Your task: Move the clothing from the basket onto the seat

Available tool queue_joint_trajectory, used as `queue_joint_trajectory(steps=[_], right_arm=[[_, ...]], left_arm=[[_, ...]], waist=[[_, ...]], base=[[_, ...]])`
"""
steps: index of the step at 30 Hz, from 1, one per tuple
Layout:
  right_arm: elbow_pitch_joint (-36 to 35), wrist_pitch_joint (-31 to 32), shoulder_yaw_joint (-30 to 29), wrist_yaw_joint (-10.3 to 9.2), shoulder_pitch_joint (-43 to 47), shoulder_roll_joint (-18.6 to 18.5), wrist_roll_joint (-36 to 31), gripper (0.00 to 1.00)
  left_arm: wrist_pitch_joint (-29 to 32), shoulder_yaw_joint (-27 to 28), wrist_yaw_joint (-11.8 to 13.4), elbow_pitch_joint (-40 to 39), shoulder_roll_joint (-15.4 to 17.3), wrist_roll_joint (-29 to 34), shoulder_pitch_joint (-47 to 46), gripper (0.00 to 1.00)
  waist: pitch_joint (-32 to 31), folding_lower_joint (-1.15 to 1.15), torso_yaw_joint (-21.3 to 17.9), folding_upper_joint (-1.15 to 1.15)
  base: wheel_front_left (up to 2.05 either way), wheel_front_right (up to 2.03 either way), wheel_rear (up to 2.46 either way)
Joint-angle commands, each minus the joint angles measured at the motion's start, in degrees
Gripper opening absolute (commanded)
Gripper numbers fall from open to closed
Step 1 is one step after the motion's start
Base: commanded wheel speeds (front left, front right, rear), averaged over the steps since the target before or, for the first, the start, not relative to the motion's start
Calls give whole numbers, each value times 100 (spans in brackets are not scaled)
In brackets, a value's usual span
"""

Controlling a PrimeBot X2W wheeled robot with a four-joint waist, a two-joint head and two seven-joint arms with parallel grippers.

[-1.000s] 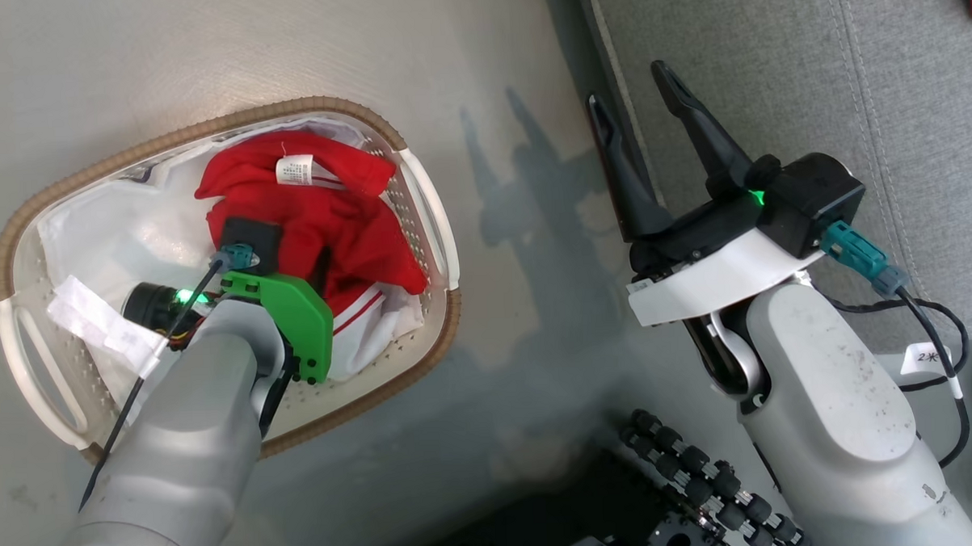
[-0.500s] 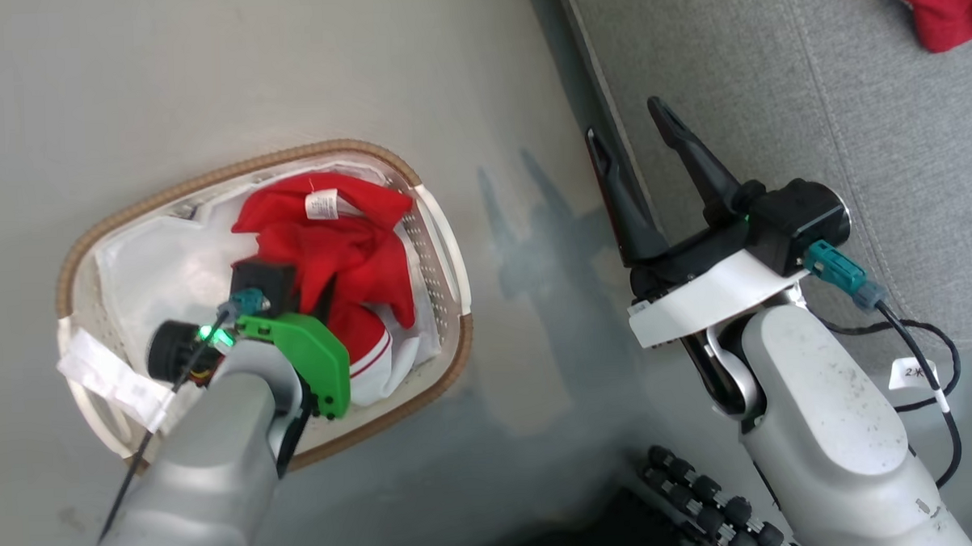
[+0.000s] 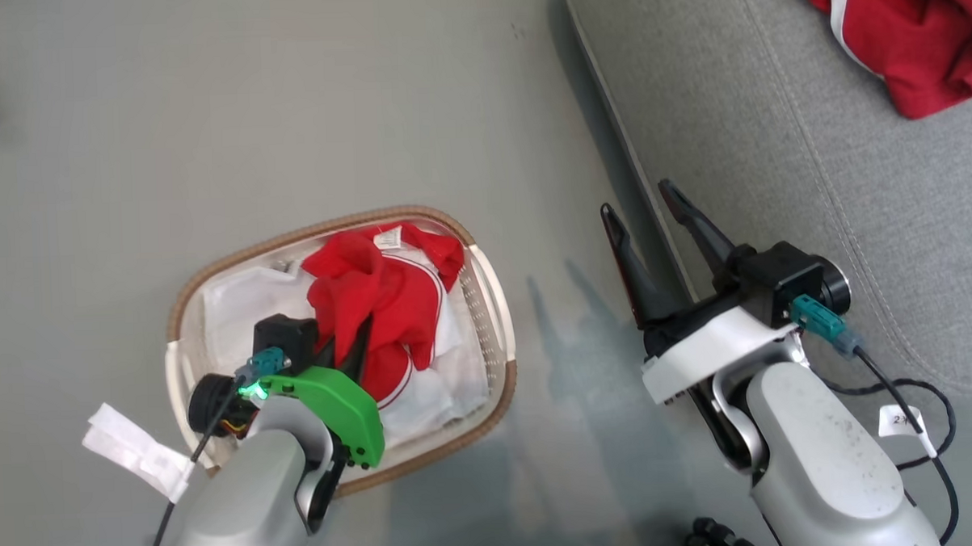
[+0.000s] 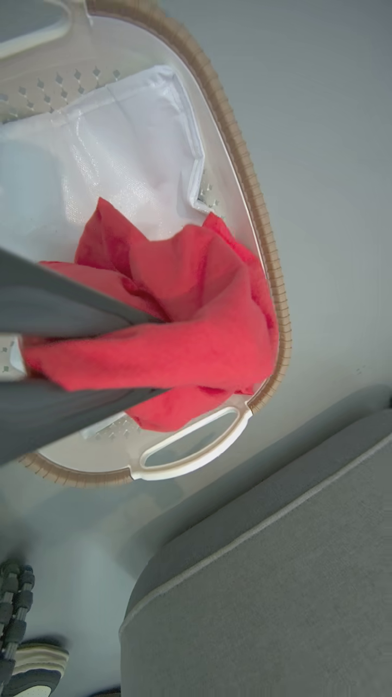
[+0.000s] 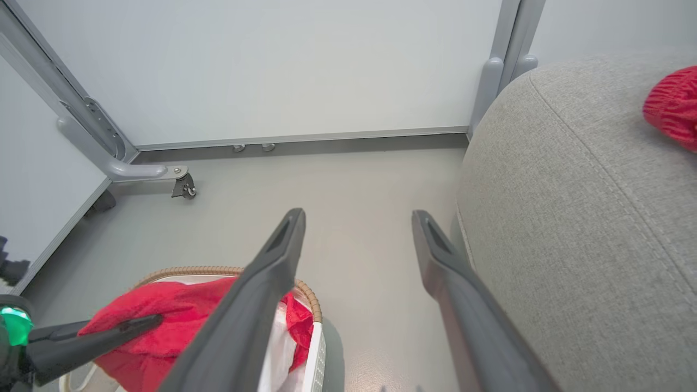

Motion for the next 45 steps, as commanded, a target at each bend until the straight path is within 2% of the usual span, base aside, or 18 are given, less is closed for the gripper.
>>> queue_joint_trajectory(steps=[1, 12, 22, 34, 41, 45], right_arm=[[54, -13, -37, -6, 145, -29, -68, 100], [235, -13, -100, -6, 587, -29, -143, 100], [262, -12, -95, -6, 958, -28, -145, 100], [315, -12, -110, -6, 1258, -29, -125, 100], [140, -12, -35, -6, 1256, -26, -102, 100], [-138, -13, 241, -6, 1052, -27, -104, 100]], left_arm=[[-19, 90, -22, -115, -58, 129, 171, 0], [-19, 834, -22, -1285, -195, 914, 814, 0], [-20, 993, -22, -2328, -162, 1335, 986, 0], [-20, 1229, -22, -3436, -207, 1651, 1112, 0], [-20, 1240, -21, -3743, -266, 1754, 1244, 0], [-20, 1177, -21, -3795, -286, 1771, 1280, 0]], waist=[[-561, 0, 414, 0], [-1378, 0, 863, 0], [-1918, 0, 1024, 0], [-2260, 0, 1065, 0], [-2333, 0, 1094, 0], [-2328, 0, 1126, 0]], base=[[0, 0, 0], [0, 0, 0], [0, 0, 0], [0, 0, 0], [0, 0, 0], [0, 0, 0]])
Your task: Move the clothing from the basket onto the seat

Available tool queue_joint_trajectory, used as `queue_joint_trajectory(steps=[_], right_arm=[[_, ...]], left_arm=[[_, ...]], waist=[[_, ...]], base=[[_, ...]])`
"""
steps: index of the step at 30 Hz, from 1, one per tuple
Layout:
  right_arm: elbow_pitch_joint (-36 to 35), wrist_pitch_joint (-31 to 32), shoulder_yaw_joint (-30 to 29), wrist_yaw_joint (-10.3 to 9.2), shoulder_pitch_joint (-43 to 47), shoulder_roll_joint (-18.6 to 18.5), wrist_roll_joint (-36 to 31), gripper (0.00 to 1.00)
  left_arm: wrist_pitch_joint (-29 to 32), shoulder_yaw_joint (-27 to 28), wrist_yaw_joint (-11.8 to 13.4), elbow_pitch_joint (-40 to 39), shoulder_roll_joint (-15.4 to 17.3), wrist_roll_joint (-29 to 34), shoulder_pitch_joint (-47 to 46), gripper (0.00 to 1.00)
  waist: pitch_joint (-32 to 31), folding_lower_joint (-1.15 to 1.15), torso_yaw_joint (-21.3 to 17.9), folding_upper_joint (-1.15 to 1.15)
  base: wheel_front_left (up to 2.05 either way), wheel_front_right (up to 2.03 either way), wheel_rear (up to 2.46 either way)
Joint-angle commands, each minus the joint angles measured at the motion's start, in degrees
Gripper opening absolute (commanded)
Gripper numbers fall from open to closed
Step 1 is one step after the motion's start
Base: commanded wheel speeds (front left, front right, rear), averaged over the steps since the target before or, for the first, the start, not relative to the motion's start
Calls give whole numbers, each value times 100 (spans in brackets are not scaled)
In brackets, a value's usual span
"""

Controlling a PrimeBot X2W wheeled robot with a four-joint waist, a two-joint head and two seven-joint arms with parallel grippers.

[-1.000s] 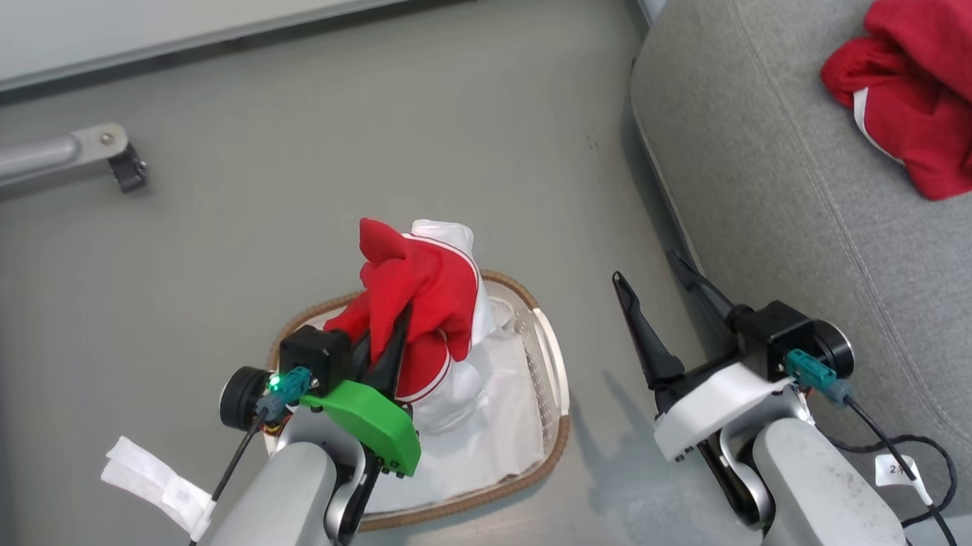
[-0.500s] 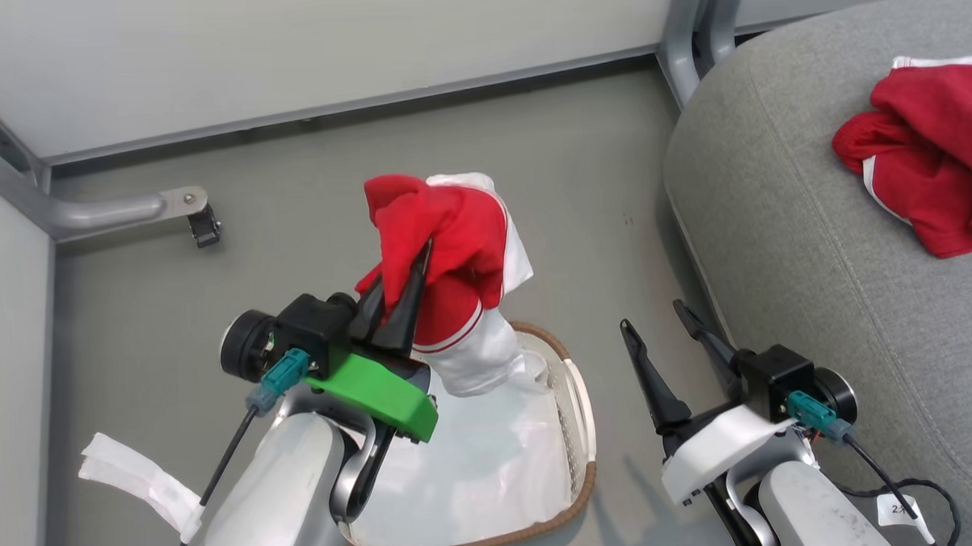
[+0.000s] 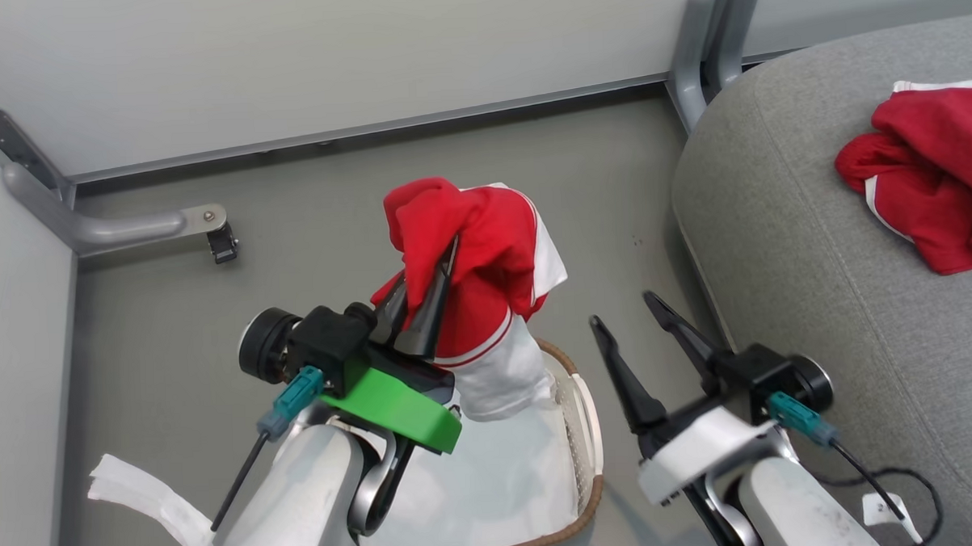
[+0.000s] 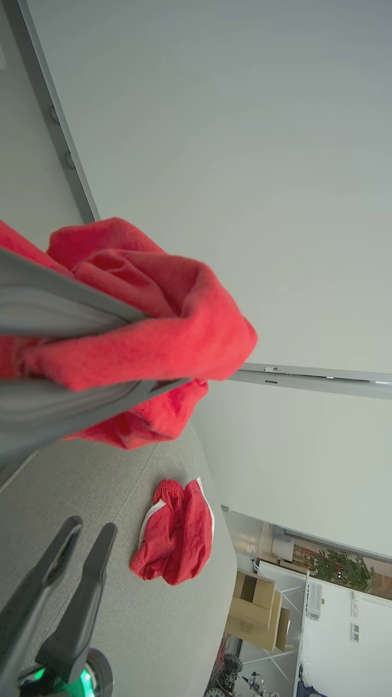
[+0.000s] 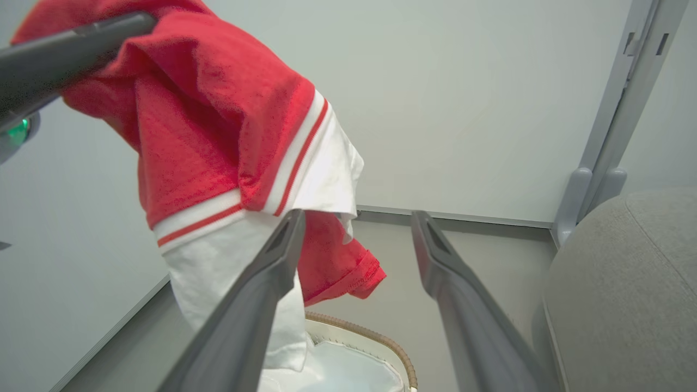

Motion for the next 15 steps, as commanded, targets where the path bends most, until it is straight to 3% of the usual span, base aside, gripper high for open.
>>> queue_joint_trajectory(steps=[1, 7, 15], right_arm=[[-102, -14, 101, -6, -146, -24, -18, 100], [-286, -14, 901, -6, -723, -135, -44, 100], [266, -13, 1514, -6, -1338, -166, -225, 100]], left_arm=[[-20, -21, -20, -1, -4, 30, 85, 0], [-20, -131, -20, 17, -58, -20, 49, 0], [-20, -425, -21, 21, -123, -78, -35, 0]], waist=[[17, 0, 16, 0], [64, 0, 103, 0], [84, 0, 303, 0]], base=[[0, 0, 0], [0, 0, 0], [0, 0, 0]])
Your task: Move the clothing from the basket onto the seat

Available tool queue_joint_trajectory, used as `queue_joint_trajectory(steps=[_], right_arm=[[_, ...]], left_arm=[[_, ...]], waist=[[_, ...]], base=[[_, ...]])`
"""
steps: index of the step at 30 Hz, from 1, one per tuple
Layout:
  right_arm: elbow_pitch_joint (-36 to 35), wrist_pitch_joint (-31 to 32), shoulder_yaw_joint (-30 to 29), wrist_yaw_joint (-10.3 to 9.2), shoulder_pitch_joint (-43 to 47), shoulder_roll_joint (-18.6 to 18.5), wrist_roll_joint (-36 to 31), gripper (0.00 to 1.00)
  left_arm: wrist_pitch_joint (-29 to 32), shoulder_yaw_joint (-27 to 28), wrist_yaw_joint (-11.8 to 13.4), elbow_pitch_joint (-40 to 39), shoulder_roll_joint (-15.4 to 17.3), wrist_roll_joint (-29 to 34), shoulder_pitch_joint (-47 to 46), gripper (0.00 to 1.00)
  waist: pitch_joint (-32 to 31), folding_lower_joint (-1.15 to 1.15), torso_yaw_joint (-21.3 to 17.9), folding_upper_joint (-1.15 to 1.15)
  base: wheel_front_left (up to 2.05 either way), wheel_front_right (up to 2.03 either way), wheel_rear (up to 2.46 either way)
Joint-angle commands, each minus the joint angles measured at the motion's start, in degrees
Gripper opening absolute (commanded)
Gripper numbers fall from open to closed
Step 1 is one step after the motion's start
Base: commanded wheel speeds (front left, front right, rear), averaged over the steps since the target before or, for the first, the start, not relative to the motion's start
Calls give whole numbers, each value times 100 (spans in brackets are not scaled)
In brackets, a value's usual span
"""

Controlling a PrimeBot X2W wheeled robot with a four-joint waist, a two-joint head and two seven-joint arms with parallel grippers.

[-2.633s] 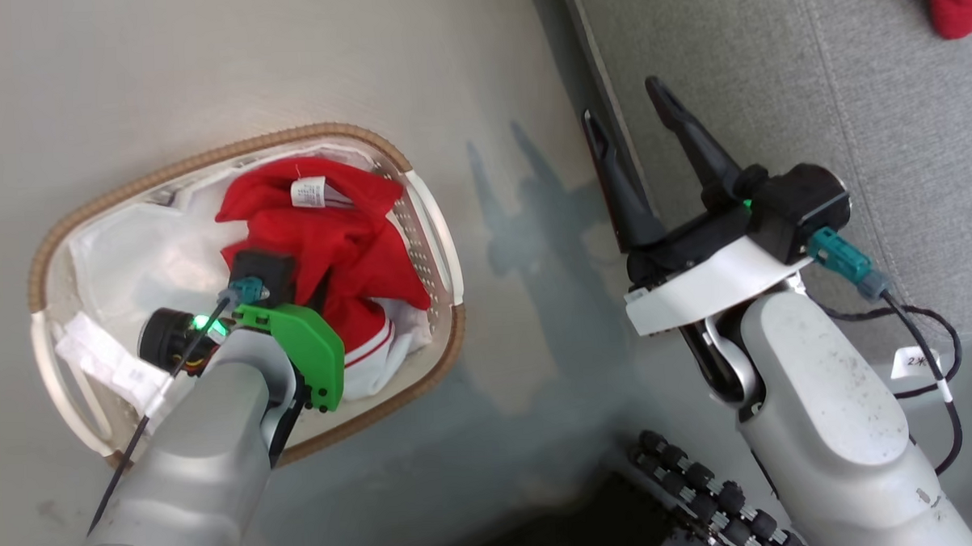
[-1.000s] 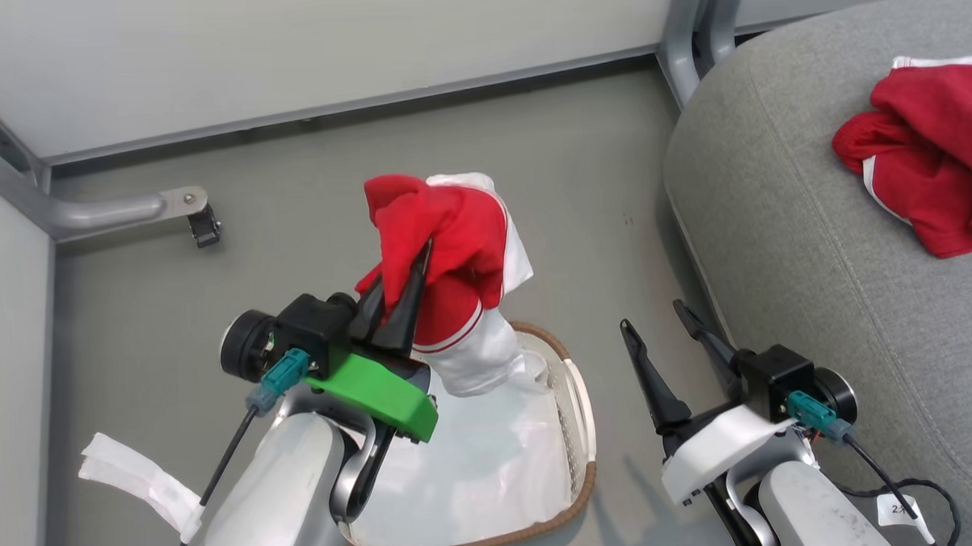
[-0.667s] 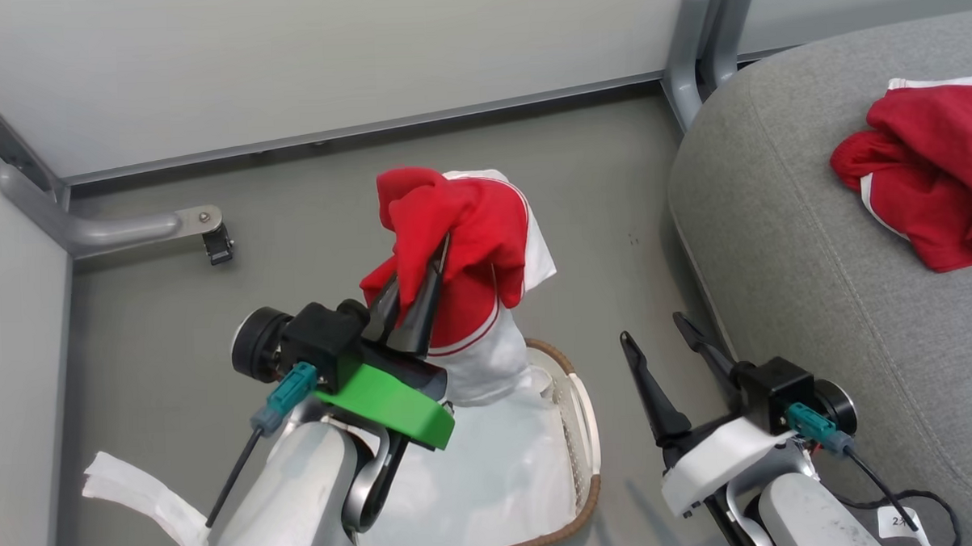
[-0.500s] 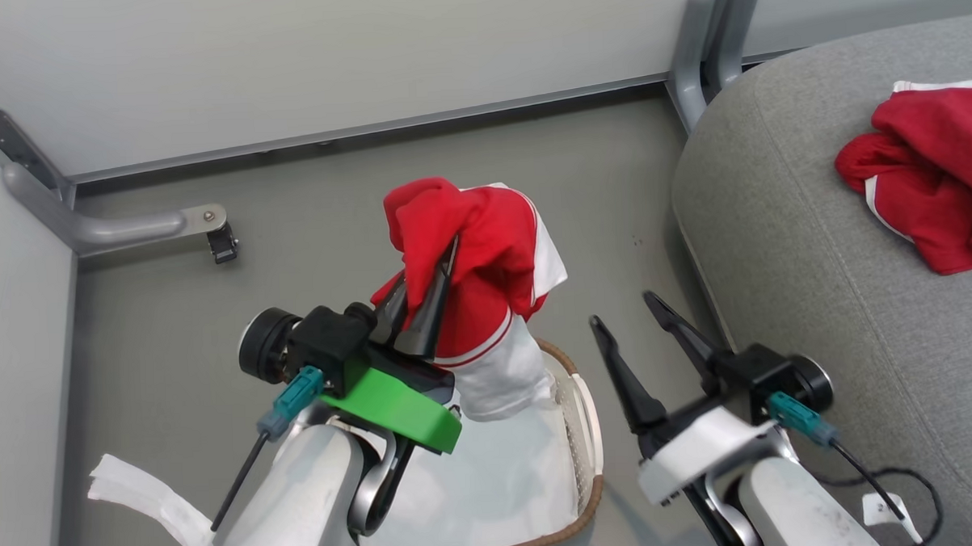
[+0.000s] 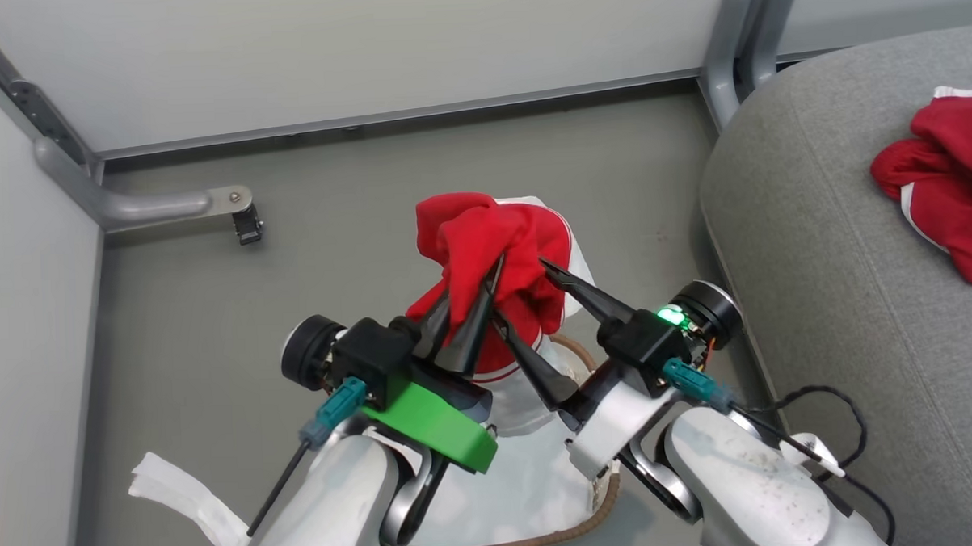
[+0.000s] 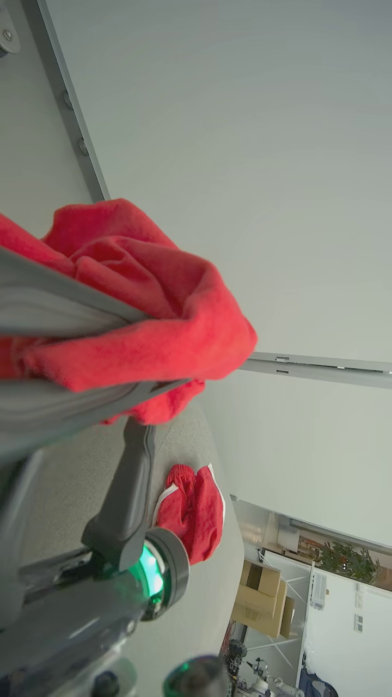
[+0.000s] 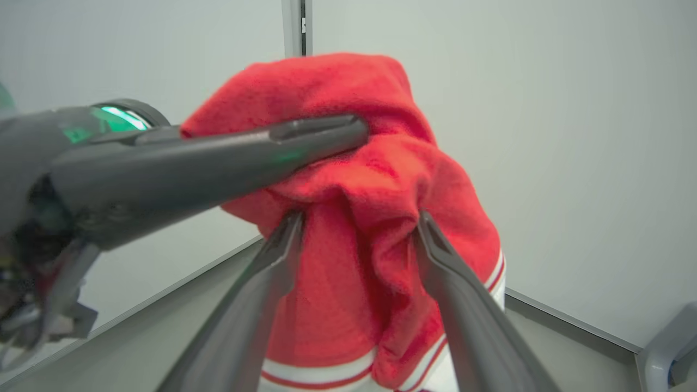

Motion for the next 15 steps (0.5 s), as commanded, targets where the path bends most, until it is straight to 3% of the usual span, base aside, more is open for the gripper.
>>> queue_joint_trajectory(steps=[1, 11, 12, 13, 14, 15], right_arm=[[164, -12, 22, -6, -84, 0, -95, 100], [1094, -12, 181, -6, -299, 118, -246, 100], [1126, -12, 197, -6, -288, 121, -190, 94], [1116, -12, 216, -6, -296, 129, -109, 36], [1085, -12, 199, -6, -302, 129, -32, 0], [1049, -12, 155, -6, -296, 124, 53, 0]], left_arm=[[-20, -51, -22, -5, -16, -53, -32, 0], [-21, -580, -22, -61, -84, -288, -50, 0], [-21, -595, -22, -58, -79, -318, -49, 0], [-20, -611, -22, -56, -79, -359, -37, 0], [-20, -617, -22, -54, -80, -386, -20, 0], [-20, -623, -22, -55, -70, -405, -2, 0]], waist=[[-3, 0, 72, 0], [-52, 0, 336, 0], [-59, 0, 355, 0], [-67, 0, 376, 0], [-71, 0, 390, 0], [-69, 0, 402, 0]], base=[[0, 0, 0], [0, 0, 0], [0, 0, 0], [0, 0, 0], [0, 0, 0], [0, 0, 0]])
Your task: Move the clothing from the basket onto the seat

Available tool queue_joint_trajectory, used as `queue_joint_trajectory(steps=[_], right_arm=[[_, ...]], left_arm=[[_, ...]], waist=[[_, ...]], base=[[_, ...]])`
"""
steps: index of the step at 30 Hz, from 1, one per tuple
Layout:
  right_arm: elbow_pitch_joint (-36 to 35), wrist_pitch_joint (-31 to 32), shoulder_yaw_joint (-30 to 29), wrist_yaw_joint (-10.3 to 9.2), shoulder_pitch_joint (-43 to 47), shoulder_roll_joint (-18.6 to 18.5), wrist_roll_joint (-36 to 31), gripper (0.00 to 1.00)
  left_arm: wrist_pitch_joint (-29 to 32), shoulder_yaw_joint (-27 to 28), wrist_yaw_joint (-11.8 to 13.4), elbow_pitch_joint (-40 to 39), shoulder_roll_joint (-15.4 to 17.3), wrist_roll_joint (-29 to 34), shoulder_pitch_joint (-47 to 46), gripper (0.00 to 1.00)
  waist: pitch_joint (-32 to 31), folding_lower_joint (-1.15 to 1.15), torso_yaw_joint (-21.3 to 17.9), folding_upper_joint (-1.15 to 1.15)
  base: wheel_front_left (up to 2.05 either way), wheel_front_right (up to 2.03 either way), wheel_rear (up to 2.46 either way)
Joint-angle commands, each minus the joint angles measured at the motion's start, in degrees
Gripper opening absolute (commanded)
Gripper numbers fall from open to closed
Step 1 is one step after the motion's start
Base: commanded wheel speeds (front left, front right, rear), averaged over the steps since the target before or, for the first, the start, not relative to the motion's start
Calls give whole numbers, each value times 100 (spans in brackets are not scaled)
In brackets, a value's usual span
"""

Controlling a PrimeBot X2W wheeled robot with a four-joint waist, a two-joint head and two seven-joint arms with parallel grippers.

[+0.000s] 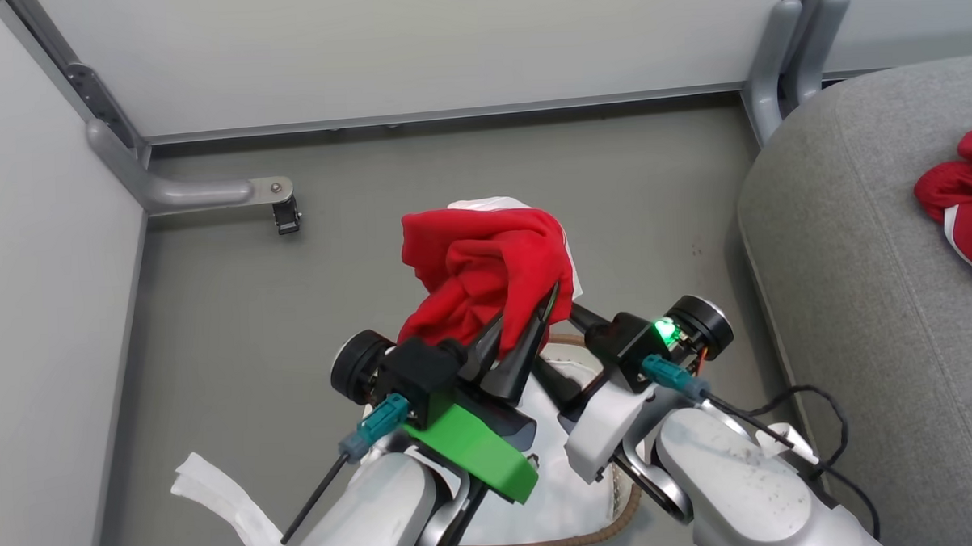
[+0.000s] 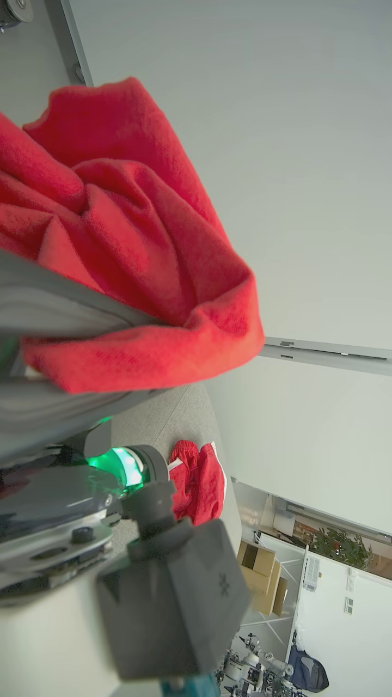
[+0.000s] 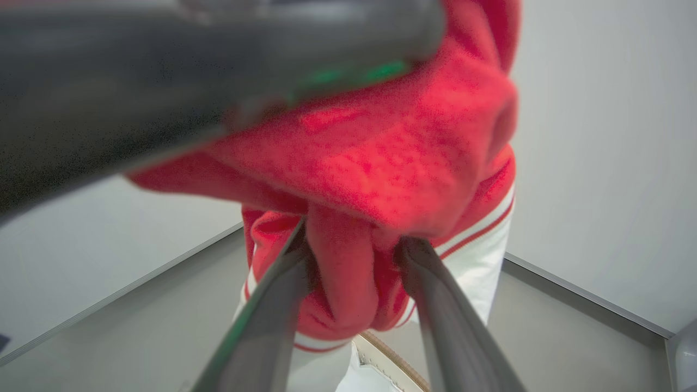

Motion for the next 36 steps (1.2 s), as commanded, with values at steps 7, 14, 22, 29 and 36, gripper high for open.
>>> queue_joint_trajectory(steps=[7, 14, 22, 29, 36], right_arm=[[-169, -12, -400, -7, 139, -26, 165, 0], [-451, -13, -875, -6, 371, -17, 144, 0], [-707, -12, -1145, -6, 523, -16, 210, 0], [-848, -13, -1309, -6, 660, -16, 259, 0], [-887, -12, -1450, -6, 751, -16, 308, 0]], left_arm=[[-21, 359, -22, -116, 38, 57, 104, 0], [-13, 752, -21, -164, 48, 435, 275, 100], [-13, 896, -21, -92, 153, 647, 312, 100], [-13, 856, -21, 45, 211, 660, 191, 100], [-13, 781, -21, 172, 314, 621, 158, 100]], waist=[[80, 0, -80, 0], [214, 0, -652, 0], [382, 0, -1713, 0], [529, 0, -2519, 0], [620, 0, -3093, 0]], base=[[0, 0, 0], [0, 0, 0], [0, 0, 0], [0, 0, 0], [0, 0, 0]])
